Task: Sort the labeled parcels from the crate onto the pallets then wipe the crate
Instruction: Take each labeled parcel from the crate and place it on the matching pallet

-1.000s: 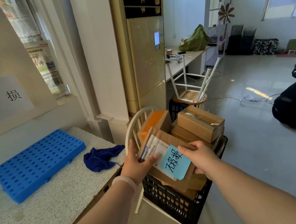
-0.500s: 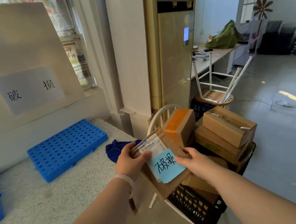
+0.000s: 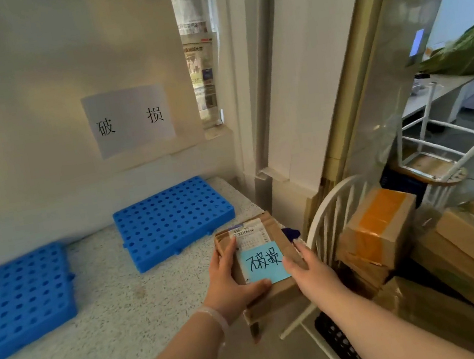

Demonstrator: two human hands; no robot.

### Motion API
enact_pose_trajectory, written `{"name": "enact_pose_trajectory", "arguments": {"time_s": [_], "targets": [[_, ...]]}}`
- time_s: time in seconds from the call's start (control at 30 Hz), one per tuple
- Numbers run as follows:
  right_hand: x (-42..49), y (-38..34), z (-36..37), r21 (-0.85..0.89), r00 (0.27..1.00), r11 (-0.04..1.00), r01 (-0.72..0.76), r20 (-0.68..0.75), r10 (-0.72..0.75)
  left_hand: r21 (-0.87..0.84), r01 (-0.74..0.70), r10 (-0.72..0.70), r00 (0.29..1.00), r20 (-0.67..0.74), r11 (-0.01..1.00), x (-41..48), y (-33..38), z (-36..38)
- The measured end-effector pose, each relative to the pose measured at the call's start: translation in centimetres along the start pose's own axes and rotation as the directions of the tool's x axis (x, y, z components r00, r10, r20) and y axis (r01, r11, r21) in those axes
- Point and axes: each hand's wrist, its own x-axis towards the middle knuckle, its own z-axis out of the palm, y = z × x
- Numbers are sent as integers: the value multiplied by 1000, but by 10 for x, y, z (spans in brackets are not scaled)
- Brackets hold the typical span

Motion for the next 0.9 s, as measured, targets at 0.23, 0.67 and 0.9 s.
{"name": "enact_pose_trajectory", "arguments": {"time_s": [0.23,0.67,0.9], "targets": [[69,-66,82,-152,965,975,164,228,-127,-44,53,-57,995,-85,998,71,-43,-94],[177,-138,204,-219,936,949,226,319,-149,-72,95,-103,988,-116,993,161,-109,-203],[243,-158,258,-286,891,911,299,424,-160,-59,166,-174,968,-183,984,215,-137,-238]]}}
